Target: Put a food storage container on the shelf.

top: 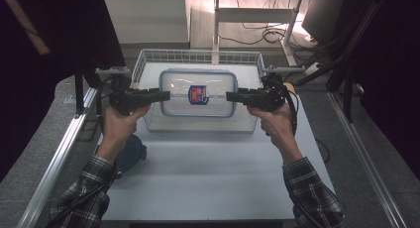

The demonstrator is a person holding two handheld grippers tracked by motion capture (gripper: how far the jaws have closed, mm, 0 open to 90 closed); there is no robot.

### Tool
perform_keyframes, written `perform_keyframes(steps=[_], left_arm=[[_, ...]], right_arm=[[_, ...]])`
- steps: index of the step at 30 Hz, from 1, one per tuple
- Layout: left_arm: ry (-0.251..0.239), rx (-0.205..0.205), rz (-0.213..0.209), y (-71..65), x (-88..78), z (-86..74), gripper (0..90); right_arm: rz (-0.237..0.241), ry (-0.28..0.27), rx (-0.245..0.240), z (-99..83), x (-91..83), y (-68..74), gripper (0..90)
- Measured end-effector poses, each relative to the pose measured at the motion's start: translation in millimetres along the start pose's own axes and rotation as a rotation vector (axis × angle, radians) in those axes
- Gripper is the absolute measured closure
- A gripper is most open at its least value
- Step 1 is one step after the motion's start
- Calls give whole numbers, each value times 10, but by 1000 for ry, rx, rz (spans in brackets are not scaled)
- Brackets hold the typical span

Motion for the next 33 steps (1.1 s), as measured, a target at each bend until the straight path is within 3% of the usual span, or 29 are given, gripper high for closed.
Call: perform_keyframes(steps=[7, 19, 27, 33], left_arm=[[-15, -13, 2, 107, 54, 204, 529], [-19, -27, 33, 246, 212, 393, 522], [-22, -48, 44, 316, 305, 388, 516], [-28, -60, 59, 315, 309, 399, 509]], right_arm=[[-8, -9, 0, 192, 73, -123, 507], [-25, -21, 29, 401, 185, -374, 496], [-41, -18, 57, 383, 245, -501, 486], [-37, -13, 61, 385, 260, -514, 481]])
Point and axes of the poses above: each handheld gripper's, and its own axes: x roughly forward along the jaws, z roughly out of its top, y roughly to its left, the point moved 7 cm from there along x, roughly forward along the jaws, and after that the axes turned 5 degrees about -x, right-handed, at the moved point
